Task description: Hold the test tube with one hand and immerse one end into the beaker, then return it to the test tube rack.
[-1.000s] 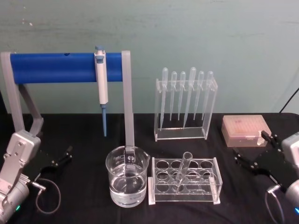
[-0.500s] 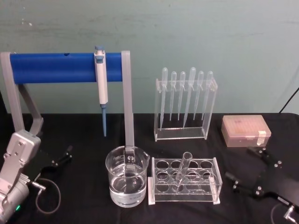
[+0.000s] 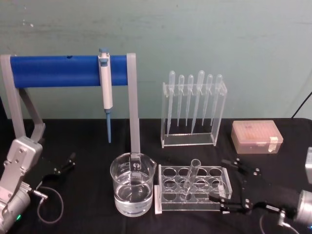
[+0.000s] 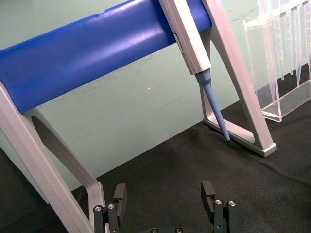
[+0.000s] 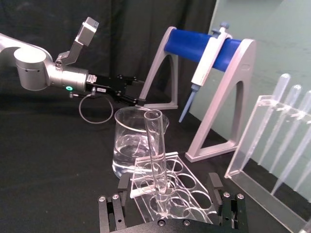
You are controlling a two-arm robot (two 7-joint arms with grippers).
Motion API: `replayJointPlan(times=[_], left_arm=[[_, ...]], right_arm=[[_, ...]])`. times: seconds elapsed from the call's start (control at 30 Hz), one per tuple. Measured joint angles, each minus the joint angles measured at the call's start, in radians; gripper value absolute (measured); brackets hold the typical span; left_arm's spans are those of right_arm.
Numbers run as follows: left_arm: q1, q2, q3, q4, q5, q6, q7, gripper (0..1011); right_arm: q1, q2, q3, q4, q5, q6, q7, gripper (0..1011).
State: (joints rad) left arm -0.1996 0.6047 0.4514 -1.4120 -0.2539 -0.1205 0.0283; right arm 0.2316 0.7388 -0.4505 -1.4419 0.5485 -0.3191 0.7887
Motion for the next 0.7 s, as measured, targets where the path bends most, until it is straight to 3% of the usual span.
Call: replayJointPlan(times=[0.4,0.7], left_arm=[[0.0,0.0,0.0,0.0,0.0,0.0,0.0,1000],[0.0,0.0,0.0,0.0,0.0,0.0,0.0,1000]], right_arm=[[0.089,-0.088,-0.028,0.089,-0.016,0.041,0.069,1002],[0.111,-0.116,-0.034,0.098,-0.017,0.06,0.077,1002]])
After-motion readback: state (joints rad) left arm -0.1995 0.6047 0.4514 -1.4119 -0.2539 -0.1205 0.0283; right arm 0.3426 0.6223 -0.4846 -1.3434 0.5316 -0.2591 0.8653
